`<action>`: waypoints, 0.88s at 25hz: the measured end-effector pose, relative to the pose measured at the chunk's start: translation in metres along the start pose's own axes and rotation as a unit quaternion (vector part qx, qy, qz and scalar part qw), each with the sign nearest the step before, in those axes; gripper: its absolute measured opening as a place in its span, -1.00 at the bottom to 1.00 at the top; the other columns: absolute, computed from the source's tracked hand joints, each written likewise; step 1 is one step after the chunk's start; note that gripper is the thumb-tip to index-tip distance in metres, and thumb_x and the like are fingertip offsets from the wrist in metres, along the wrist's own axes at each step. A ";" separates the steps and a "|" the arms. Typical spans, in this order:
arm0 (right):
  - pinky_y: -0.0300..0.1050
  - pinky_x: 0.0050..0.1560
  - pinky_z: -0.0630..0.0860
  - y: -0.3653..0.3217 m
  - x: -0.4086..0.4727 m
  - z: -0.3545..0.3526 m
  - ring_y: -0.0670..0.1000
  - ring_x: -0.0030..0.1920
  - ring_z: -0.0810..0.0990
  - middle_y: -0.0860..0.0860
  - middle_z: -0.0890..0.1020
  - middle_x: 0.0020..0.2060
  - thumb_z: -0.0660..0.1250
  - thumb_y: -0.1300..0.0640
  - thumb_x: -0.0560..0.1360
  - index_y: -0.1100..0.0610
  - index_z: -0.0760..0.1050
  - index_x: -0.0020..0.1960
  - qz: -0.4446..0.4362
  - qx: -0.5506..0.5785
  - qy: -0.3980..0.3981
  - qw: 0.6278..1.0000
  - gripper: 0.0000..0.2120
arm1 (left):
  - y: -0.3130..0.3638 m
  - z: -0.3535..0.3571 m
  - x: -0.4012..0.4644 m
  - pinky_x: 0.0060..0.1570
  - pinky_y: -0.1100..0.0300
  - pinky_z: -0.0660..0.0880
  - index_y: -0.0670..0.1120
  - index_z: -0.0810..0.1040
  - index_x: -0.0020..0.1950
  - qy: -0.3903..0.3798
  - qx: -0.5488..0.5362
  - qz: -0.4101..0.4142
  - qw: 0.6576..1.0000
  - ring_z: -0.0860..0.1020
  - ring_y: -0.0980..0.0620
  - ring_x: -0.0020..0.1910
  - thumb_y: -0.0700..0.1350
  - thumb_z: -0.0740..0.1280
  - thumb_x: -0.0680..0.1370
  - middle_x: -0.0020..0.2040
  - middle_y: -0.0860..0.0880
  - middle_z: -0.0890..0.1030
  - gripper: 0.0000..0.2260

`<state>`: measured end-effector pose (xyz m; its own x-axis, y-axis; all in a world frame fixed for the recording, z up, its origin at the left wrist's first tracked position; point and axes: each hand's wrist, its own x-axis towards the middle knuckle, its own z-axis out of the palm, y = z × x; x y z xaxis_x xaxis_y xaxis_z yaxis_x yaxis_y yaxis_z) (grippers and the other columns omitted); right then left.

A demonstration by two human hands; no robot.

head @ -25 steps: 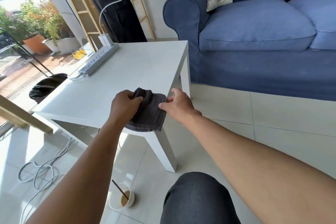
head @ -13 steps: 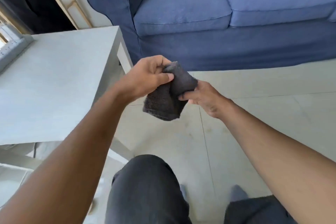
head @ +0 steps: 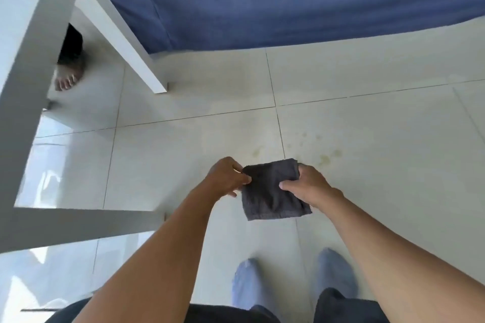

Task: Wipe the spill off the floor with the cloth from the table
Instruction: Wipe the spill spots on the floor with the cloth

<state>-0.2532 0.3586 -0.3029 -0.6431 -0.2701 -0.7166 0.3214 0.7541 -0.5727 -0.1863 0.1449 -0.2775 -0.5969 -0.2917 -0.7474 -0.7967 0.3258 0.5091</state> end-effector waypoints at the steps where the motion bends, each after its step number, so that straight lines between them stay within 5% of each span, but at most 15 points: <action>1: 0.09 0.20 0.57 0.007 0.015 0.008 0.16 0.21 0.58 0.10 0.61 0.20 0.44 -0.01 0.43 0.12 0.43 0.28 -0.017 -0.132 0.023 0.991 -0.52 | -0.013 0.005 0.018 0.02 0.00 0.63 -0.12 0.54 0.15 0.057 0.039 -0.007 0.998 0.66 -0.14 0.03 -0.11 0.43 0.47 0.12 -0.17 0.66 -0.72; 4: 0.21 0.47 0.31 0.036 0.048 0.047 0.23 0.57 0.21 0.18 0.29 0.55 0.31 0.01 0.58 0.14 0.21 0.54 -0.201 -0.436 0.056 0.876 -0.40 | -0.047 0.020 0.065 0.32 0.01 0.41 -0.12 0.34 0.45 0.135 0.213 0.006 0.968 0.43 -0.16 0.40 -0.14 0.30 0.51 0.43 -0.15 0.45 -0.50; 7: 0.35 0.57 0.06 0.060 0.073 0.087 0.23 0.65 0.01 0.20 0.12 0.64 0.22 0.00 0.62 0.08 0.20 0.59 -0.327 -0.464 0.000 0.823 -0.43 | -0.064 0.028 0.101 0.59 -0.02 0.03 -0.20 -0.04 0.63 0.134 0.275 0.070 0.949 -0.04 -0.15 0.64 -0.06 0.24 0.60 0.66 -0.19 -0.01 -0.30; 11: 0.37 0.58 -0.03 0.041 0.125 0.095 0.18 0.66 -0.02 0.15 0.07 0.66 0.15 -0.06 0.63 -0.02 0.20 0.60 -0.343 -0.427 0.028 0.836 -0.44 | -0.084 0.043 0.141 0.59 -0.07 -0.19 -0.19 -0.14 0.64 0.168 0.244 0.116 0.948 -0.24 -0.16 0.63 -0.08 0.11 0.62 0.66 -0.18 -0.19 -0.33; 17: 0.41 0.56 -0.21 -0.027 0.189 0.066 0.16 0.65 -0.23 0.10 -0.15 0.67 0.10 -0.10 0.65 -0.12 0.02 0.63 -0.224 -0.403 0.073 0.884 -0.41 | -0.085 0.042 0.145 0.58 -0.13 -0.17 -0.20 -0.13 0.64 0.157 0.266 0.120 0.943 -0.24 -0.21 0.63 -0.07 0.09 0.61 0.65 -0.22 -0.20 -0.33; 22: 0.44 0.54 -0.22 0.038 0.120 0.083 0.20 0.65 -0.23 0.11 -0.14 0.67 0.11 -0.03 0.66 -0.12 0.03 0.64 -0.243 -0.384 0.080 0.887 -0.43 | -0.071 0.037 0.140 0.58 -0.16 -0.13 -0.24 -0.14 0.63 0.146 0.330 0.106 0.926 -0.22 -0.26 0.62 -0.06 0.08 0.59 0.64 -0.28 -0.20 -0.31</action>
<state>-0.2604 0.3052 -0.4439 -0.6856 -0.6337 -0.3584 -0.5500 0.7734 -0.3153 -0.2098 0.1145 -0.4342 -0.8104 -0.3574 -0.4643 -0.4841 0.8548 0.1868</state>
